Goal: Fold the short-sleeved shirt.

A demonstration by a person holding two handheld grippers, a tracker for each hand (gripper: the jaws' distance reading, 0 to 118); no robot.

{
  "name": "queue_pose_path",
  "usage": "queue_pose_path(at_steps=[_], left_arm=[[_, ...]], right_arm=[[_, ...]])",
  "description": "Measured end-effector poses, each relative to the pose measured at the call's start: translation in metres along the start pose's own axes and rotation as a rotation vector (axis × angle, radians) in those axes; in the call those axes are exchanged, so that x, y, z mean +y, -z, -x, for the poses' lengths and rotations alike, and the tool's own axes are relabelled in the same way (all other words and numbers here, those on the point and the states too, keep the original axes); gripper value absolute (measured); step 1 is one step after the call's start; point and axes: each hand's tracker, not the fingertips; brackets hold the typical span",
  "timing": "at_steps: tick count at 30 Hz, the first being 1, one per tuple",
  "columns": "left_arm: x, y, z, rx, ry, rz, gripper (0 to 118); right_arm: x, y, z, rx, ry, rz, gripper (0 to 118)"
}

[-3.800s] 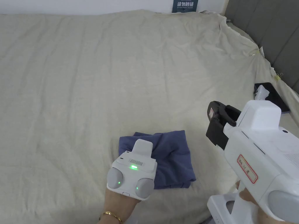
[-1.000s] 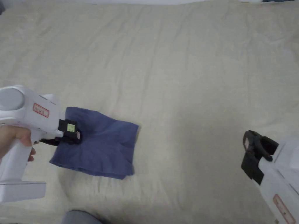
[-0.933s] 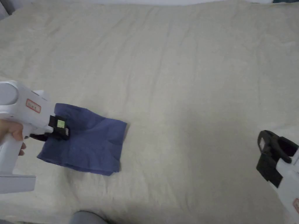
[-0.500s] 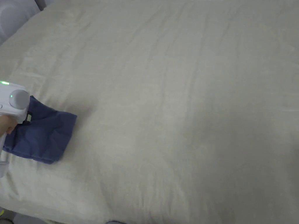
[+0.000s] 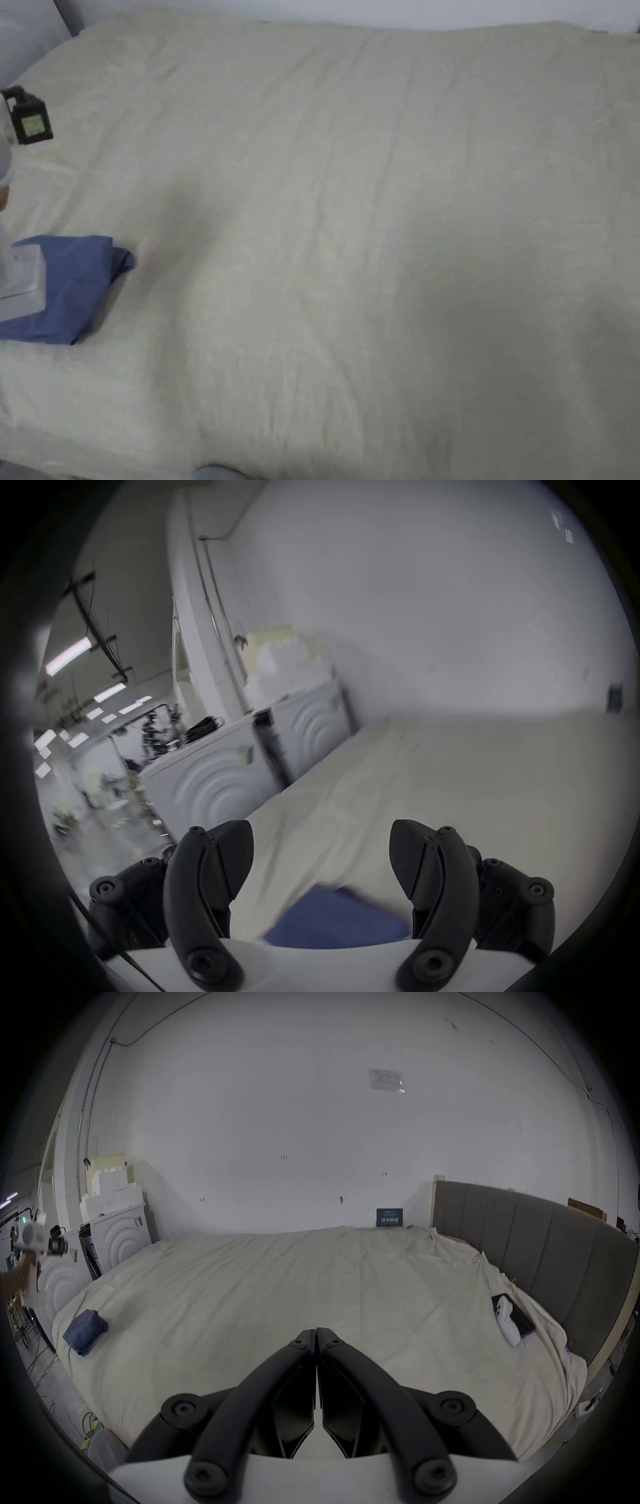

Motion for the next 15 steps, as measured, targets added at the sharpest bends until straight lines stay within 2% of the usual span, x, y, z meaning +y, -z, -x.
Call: queue_pose_path(at_steps=[3, 6, 8, 9, 12, 15], left_arm=[[0.029, -0.045, -0.036, -0.13, -0.019, -0.13, 84], [0.046, -0.091, -0.068, -0.278, -0.154, -0.191, 75], [0.048, -0.115, -0.092, -0.353, -0.188, -0.238, 63], [0.047, -0.127, -0.102, -0.379, -0.17, -0.252, 51], [0.038, -0.161, -0.133, -0.474, -0.115, -0.308, 25], [0.025, -0.19, -0.154, -0.557, -0.111, -0.322, 8]], right_arm=[[0.008, -0.005, 0.001, 0.005, -0.01, -0.038, 0], [0.018, -0.015, -0.007, -0.007, -0.029, -0.075, 0], [0.024, -0.021, -0.011, -0.015, -0.04, -0.099, 0], [0.027, -0.023, -0.014, -0.018, -0.047, -0.108, 0], [0.035, -0.029, -0.02, -0.03, -0.064, -0.136, 0], [0.041, -0.031, -0.024, -0.042, -0.069, -0.155, 0]])
